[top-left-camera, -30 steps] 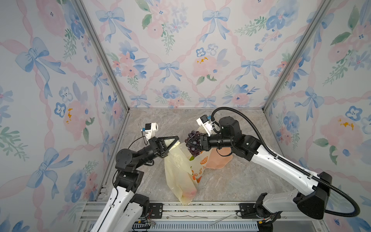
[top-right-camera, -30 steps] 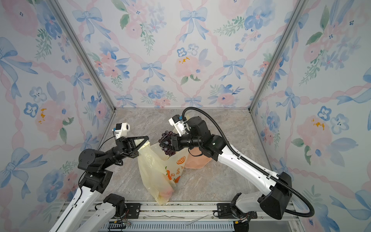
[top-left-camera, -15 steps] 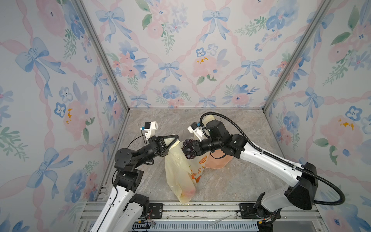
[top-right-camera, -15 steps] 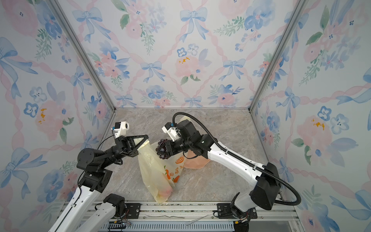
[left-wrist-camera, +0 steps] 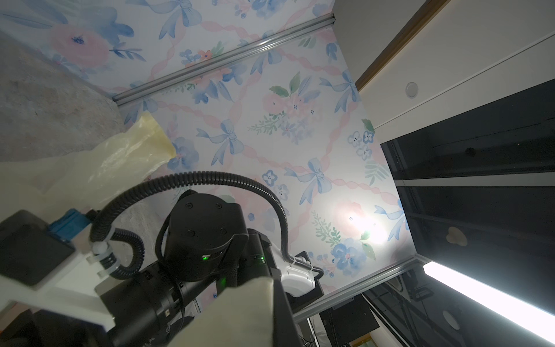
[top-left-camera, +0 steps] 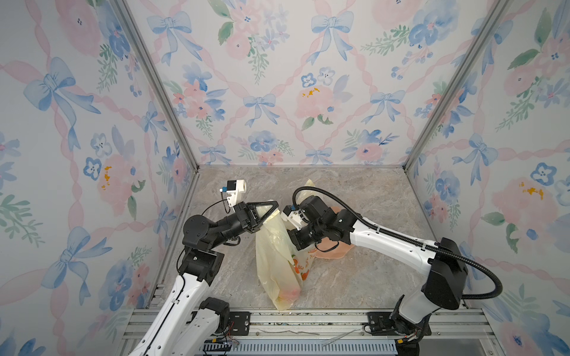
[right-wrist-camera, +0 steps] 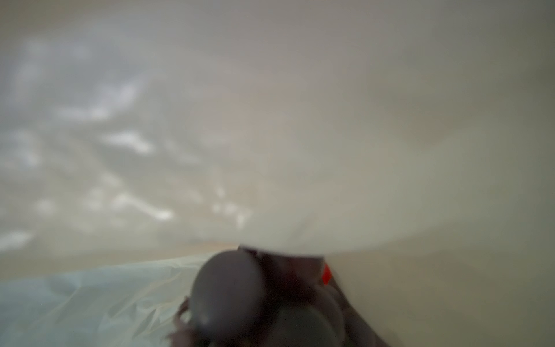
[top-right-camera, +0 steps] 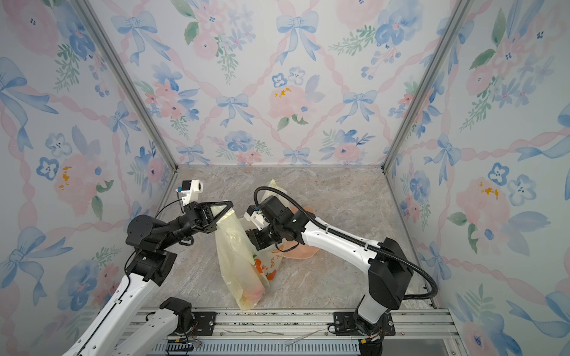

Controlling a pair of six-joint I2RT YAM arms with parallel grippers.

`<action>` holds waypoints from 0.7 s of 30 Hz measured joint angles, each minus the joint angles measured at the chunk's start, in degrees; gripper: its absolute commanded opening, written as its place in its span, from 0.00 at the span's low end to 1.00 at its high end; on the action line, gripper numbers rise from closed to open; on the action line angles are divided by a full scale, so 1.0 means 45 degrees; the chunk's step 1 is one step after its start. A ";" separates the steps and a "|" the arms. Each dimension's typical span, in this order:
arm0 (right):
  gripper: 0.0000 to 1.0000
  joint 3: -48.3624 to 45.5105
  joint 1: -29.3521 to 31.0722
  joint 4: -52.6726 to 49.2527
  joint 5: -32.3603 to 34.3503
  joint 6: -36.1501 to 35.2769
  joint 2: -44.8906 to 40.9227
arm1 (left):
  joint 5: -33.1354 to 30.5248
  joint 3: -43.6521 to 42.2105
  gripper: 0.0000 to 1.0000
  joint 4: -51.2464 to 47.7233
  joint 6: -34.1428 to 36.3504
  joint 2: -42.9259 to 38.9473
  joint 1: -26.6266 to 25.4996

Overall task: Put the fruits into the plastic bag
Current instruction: 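Lower the grapes into the bag and open the right gripper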

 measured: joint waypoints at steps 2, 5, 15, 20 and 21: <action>0.39 0.0000 0.0000 -0.0049 0.0175 0.0053 0.0340 | 0.0175 0.0432 0.00 -0.0039 0.0403 0.0398 0.0053; 0.40 0.0000 0.0000 0.0019 0.0491 0.0306 0.0699 | 0.0510 0.1103 0.00 -0.0087 0.1093 0.1107 0.0272; 0.46 0.0087 0.0126 0.1540 0.1015 0.2171 0.1758 | 0.1520 0.1860 0.00 -0.0180 0.2404 0.2288 0.0811; 0.57 0.0602 0.0505 0.1802 0.0957 0.2584 0.2798 | 0.1875 0.0729 0.00 -0.0345 0.2472 0.1151 0.1321; 0.59 0.0690 0.0573 0.1797 0.0937 0.2637 0.2924 | 0.1909 0.0534 0.00 -0.0471 0.2516 0.0869 0.1418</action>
